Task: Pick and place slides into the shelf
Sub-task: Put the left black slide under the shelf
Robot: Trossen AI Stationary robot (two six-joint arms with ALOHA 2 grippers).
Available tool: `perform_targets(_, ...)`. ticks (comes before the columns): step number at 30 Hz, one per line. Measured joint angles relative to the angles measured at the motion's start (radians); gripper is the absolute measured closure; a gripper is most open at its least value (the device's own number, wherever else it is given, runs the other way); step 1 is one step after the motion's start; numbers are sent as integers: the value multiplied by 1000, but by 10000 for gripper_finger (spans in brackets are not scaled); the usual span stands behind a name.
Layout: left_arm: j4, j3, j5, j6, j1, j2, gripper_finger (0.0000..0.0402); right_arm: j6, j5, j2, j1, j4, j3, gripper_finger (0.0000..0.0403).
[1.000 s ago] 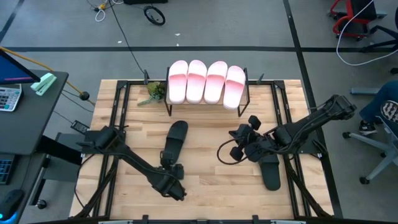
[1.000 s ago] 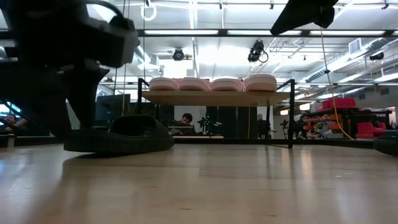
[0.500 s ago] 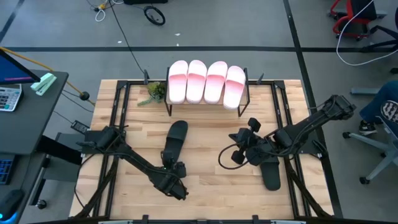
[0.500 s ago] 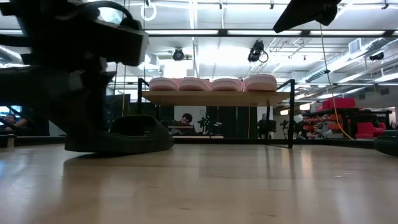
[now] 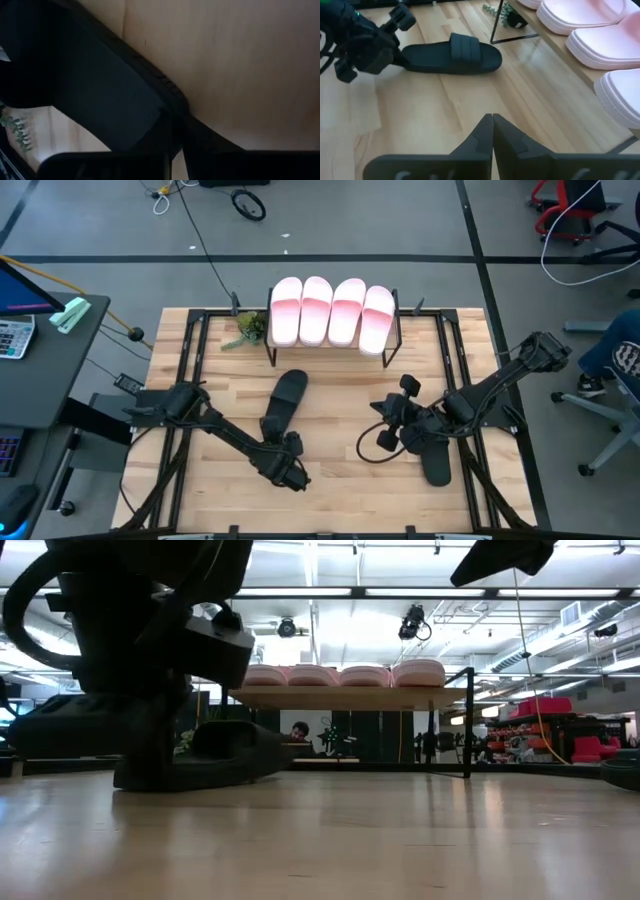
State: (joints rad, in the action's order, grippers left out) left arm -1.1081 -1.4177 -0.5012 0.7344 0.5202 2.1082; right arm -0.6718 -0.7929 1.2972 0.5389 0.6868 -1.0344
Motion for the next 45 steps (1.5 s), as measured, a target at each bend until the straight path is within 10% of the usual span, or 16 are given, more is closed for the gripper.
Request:
perform_targets(15,-10,-212,-131,44,-119,-15,381,13,2,0,8,5,0,389)
perform_targets(45,171,-95,8,-204,-592,-14,383,13,14,0,8,24,0,389)
